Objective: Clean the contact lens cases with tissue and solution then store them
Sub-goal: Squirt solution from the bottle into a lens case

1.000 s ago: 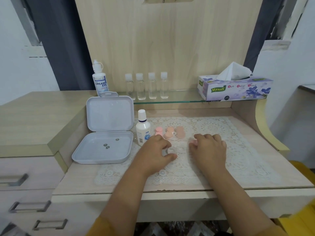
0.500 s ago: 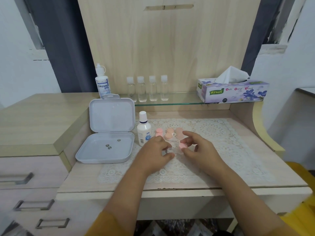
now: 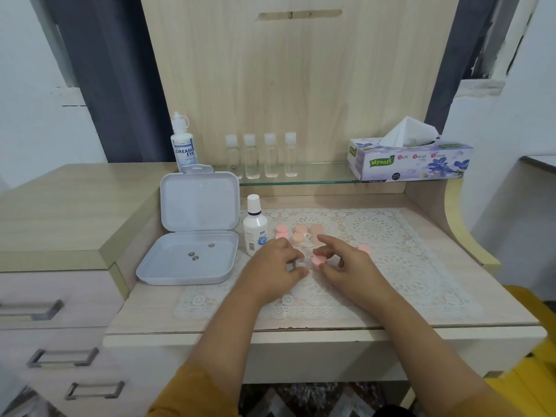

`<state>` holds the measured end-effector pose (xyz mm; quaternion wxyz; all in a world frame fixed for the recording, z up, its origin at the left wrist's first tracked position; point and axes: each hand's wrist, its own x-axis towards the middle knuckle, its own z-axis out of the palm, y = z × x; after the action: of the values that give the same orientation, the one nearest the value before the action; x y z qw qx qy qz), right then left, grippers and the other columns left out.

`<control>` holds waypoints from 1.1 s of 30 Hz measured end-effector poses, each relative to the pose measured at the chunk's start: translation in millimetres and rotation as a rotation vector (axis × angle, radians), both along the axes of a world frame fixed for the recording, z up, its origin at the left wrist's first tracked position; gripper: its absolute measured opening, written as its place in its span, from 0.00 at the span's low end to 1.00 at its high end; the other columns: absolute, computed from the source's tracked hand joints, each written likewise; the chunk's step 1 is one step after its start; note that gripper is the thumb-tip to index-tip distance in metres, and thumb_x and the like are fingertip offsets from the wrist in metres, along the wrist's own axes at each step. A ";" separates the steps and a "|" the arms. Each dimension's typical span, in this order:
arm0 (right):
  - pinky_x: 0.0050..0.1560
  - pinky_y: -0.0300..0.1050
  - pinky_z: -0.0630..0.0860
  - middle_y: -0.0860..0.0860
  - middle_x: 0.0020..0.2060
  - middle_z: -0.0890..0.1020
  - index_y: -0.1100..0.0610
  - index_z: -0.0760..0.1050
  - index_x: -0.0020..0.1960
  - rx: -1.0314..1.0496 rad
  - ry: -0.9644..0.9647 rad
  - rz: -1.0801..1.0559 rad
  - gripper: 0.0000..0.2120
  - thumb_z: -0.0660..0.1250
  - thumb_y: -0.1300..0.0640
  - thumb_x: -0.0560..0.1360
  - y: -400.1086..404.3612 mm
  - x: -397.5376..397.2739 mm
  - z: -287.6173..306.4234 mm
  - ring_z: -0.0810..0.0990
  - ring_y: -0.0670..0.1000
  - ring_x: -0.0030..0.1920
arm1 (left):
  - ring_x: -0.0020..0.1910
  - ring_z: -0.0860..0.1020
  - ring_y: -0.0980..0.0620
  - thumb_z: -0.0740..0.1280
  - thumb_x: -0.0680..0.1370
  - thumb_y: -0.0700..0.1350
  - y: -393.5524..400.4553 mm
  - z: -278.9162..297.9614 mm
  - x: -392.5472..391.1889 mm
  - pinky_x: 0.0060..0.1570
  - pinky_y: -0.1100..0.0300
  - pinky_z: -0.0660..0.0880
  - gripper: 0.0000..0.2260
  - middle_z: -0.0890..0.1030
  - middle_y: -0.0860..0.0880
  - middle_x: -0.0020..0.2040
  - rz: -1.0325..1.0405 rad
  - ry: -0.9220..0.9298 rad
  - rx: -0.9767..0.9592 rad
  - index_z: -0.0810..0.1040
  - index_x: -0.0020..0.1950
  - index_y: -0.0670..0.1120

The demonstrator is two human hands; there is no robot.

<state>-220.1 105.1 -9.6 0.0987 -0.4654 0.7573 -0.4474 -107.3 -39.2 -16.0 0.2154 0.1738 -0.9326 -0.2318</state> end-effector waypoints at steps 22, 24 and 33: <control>0.54 0.36 0.70 0.42 0.51 0.74 0.48 0.71 0.68 0.025 0.108 -0.067 0.23 0.71 0.50 0.74 -2.7 -1.6 -4.1 0.71 0.41 0.52 | 0.52 0.70 0.56 0.68 0.75 0.53 -0.7 -1.1 -1.5 0.53 0.57 0.70 0.14 0.72 0.56 0.47 -0.003 0.011 -0.007 0.81 0.58 0.50; 0.60 0.44 0.70 0.40 0.55 0.74 0.46 0.68 0.71 0.028 0.157 -0.069 0.24 0.67 0.50 0.75 -2.1 -2.2 -5.6 0.69 0.42 0.56 | 0.53 0.70 0.56 0.68 0.75 0.52 -0.7 -1.0 -0.9 0.55 0.56 0.70 0.14 0.73 0.55 0.48 -0.005 0.011 0.004 0.80 0.59 0.49; 0.56 0.41 0.70 0.38 0.51 0.77 0.41 0.64 0.72 0.042 0.153 -0.043 0.25 0.66 0.48 0.77 -3.4 -5.8 -9.4 0.69 0.38 0.54 | 0.54 0.70 0.55 0.68 0.76 0.51 -0.4 -0.3 -0.1 0.56 0.56 0.70 0.14 0.74 0.54 0.49 -0.006 0.010 0.004 0.80 0.59 0.49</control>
<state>-225.9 101.6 -19.1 0.0405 -0.4796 0.7818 -0.3964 -107.5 -39.6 -16.3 0.2191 0.1703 -0.9315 -0.2353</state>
